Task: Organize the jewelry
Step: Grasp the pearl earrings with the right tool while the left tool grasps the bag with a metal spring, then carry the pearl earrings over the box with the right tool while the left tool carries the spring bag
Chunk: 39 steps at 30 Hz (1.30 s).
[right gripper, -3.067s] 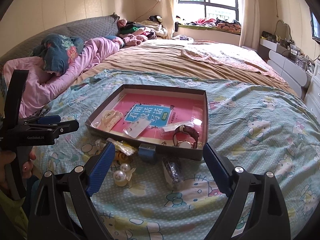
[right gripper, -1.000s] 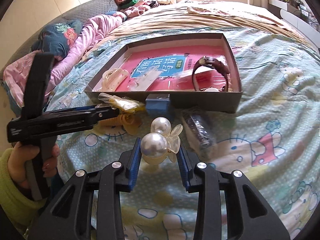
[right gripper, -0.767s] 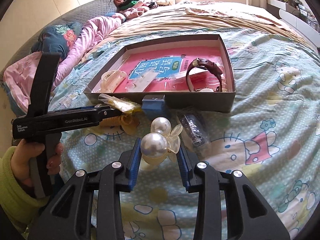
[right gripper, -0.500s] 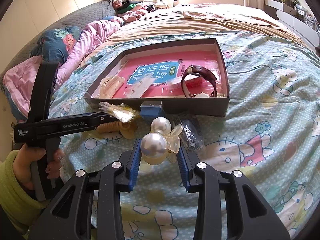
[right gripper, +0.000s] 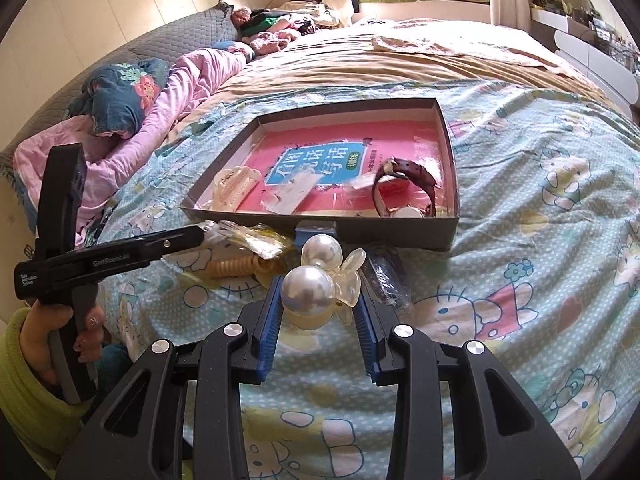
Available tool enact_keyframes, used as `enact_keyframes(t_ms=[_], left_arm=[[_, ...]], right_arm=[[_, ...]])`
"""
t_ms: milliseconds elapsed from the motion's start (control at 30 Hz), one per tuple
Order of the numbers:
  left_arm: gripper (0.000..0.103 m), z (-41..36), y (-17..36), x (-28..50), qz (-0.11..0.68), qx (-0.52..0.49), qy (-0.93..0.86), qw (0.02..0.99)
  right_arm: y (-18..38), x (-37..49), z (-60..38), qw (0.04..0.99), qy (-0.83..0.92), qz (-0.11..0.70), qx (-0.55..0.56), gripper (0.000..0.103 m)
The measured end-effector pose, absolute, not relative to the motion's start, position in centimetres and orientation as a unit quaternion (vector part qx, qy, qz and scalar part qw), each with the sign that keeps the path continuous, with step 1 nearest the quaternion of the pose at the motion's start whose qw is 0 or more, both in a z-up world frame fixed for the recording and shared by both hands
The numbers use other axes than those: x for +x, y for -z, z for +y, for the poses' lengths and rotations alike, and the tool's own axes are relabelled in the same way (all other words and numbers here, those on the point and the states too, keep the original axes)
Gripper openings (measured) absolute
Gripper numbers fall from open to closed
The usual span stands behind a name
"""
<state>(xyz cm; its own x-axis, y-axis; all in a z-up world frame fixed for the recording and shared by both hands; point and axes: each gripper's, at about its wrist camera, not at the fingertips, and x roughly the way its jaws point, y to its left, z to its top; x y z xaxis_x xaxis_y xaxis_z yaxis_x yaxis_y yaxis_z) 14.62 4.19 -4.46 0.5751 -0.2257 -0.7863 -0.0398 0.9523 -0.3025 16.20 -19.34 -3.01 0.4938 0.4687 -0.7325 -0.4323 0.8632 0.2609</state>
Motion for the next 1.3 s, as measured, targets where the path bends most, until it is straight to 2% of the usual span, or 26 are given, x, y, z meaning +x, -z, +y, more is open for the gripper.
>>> enact_keyframes(t_ms=[633, 1000, 1300], left_arm=[[0.046, 8.7, 0.4, 13.5, 0.403, -0.157, -0.002, 0.902], [0.046, 6.2, -0.6, 15.8, 0.397, -0.131, 0.018, 0.908], [0.046, 3.3, 0.6, 17.5, 0.413, -0.111, 0.042, 0.903]], right_arm=[[0.5, 17.1, -15.6, 0.866, -0.305, 0.397, 0.003, 0.033], [0.3, 18.7, -17.9, 0.88, -0.275, 0.387, 0.015, 0.033], [-0.2, 20.4, -20.6, 0.895, -0.24, 0.375, 0.025, 0.033]])
